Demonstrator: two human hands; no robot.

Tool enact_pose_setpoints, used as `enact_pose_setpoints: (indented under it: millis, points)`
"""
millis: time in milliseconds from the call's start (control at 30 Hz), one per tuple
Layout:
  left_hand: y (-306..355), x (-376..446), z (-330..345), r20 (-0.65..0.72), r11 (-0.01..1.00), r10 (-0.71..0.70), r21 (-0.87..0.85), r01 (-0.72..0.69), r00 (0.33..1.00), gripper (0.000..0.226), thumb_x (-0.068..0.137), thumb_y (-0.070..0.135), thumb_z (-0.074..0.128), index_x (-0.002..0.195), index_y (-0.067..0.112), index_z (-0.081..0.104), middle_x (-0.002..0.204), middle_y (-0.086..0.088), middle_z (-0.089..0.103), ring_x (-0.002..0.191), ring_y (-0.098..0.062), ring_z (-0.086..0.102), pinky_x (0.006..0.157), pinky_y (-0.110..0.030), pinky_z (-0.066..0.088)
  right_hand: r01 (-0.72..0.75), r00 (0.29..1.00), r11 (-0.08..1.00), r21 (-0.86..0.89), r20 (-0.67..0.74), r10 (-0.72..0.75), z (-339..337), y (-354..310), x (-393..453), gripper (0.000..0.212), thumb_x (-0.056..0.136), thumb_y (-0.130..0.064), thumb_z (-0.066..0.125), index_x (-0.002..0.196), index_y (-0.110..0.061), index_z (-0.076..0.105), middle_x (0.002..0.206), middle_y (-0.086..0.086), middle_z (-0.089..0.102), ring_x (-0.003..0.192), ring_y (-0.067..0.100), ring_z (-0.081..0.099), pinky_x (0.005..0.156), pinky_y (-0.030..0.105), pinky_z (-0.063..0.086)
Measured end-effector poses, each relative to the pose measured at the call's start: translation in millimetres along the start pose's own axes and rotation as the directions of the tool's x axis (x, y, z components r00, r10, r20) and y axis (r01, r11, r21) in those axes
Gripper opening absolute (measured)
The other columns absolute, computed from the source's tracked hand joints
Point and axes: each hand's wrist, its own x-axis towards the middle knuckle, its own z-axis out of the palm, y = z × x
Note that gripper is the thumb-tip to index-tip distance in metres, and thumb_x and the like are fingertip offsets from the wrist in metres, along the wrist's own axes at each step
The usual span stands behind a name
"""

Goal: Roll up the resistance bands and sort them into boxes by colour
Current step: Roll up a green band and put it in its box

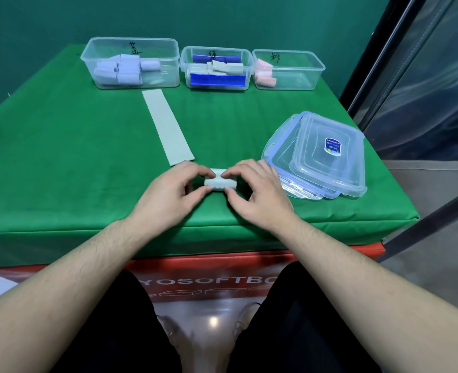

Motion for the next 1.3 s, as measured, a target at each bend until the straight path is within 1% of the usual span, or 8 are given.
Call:
enact_pose_setpoints:
  millis: [200,333,500,733,867,967,1167,1300]
  points:
    - [-2.3,4.0,3.7,-0.023,0.999,-0.027,-0.024,0.026,0.999,0.021,0.091,0.026,0.068,0.112,0.025,0.068,0.105,0.013,0.054,0.066,-0.01,0.052,0.068,-0.027,0.045,-0.024,1.0,0.997,-0.067,-0.006,0.024,0.5,-0.7,-0.1,0.028,0.083,-0.034,0.065,0.111,-0.028,0.066,0.109,-0.011,0.057,0.101,0.015,0.046,0.089,0.032,0.035]
    - [-1.8,7.6,3.2,-0.049,1.0,-0.026,-0.001,0.026,0.998,0.027,0.09,0.031,0.068,0.116,0.028,0.065,0.115,0.016,0.051,0.063,-0.008,0.052,0.066,-0.027,0.045,-0.042,0.999,0.993,-0.113,0.024,0.045,1.6,-0.1,1.0,0.036,0.085,-0.037,0.064,0.12,-0.028,0.065,0.116,-0.009,0.056,0.107,0.016,0.044,0.091,0.031,0.031]
    - [0.8,11.1,2.1,-0.003,0.991,0.031,0.132,-0.03,1.0,0.026,0.089,0.028,0.07,0.114,0.027,0.066,0.114,0.015,0.059,0.089,-0.006,0.056,0.079,-0.031,0.05,-0.059,0.996,0.992,-0.108,0.062,0.066,0.6,0.2,1.9,0.046,0.085,-0.036,0.062,0.131,-0.028,0.059,0.124,-0.009,0.055,0.116,0.015,0.042,0.101,0.034,0.03]
    - [-1.7,15.9,2.3,0.026,0.974,0.038,0.222,-0.043,0.999,0.035,0.089,0.035,0.066,0.123,0.027,0.063,0.121,0.013,0.058,0.097,-0.012,0.059,0.082,-0.032,0.05,-0.066,0.994,0.994,-0.083,0.081,0.073,2.0,2.3,4.9,0.04,0.086,-0.035,0.061,0.127,-0.033,0.061,0.123,-0.017,0.059,0.116,0.012,0.046,0.098,0.031,0.031]
    - [-7.2,22.8,6.1,0.032,0.934,0.078,0.348,-0.084,0.996,0.042,0.088,0.039,0.066,0.128,0.029,0.06,0.122,0.012,0.061,0.112,-0.019,0.052,0.088,-0.033,0.032,-0.111,0.986,0.993,-0.051,0.116,0.116,3.3,4.5,7.2,0.046,0.088,-0.037,0.06,0.134,-0.031,0.057,0.128,-0.016,0.06,0.12,0.012,0.046,0.104,0.036,0.033]
    - [-6.8,26.0,7.9,0.037,0.943,0.093,0.317,-0.1,0.995,0.035,0.091,0.034,0.064,0.125,0.03,0.059,0.119,0.014,0.062,0.116,-0.015,0.048,0.091,-0.03,0.022,-0.137,0.984,0.99,-0.021,0.116,0.139,3.8,6.4,8.9,0.042,0.091,-0.034,0.061,0.132,-0.03,0.059,0.125,-0.014,0.062,0.118,0.013,0.05,0.103,0.039,0.038]
    - [3.7,25.7,11.1,-0.015,0.995,0.019,0.103,-0.017,1.0,0.026,0.096,0.028,0.06,0.122,0.026,0.056,0.117,0.014,0.059,0.118,-0.011,0.045,0.098,-0.03,0.024,-0.191,0.981,0.975,0.116,0.051,0.186,1.4,5.4,6.6,0.032,0.096,-0.028,0.056,0.128,-0.026,0.058,0.121,-0.009,0.064,0.112,0.014,0.054,0.101,0.04,0.04]
    - [16.0,25.1,12.9,-0.033,0.999,-0.024,-0.035,0.023,0.999,0.025,0.097,0.034,0.053,0.121,0.029,0.056,0.115,0.021,0.056,0.116,-0.008,0.046,0.101,-0.032,0.028,-0.228,0.973,0.932,0.283,0.04,0.225,-2.1,2.6,5.6,0.029,0.095,-0.029,0.051,0.124,-0.029,0.056,0.118,-0.015,0.061,0.112,0.011,0.055,0.101,0.04,0.043]
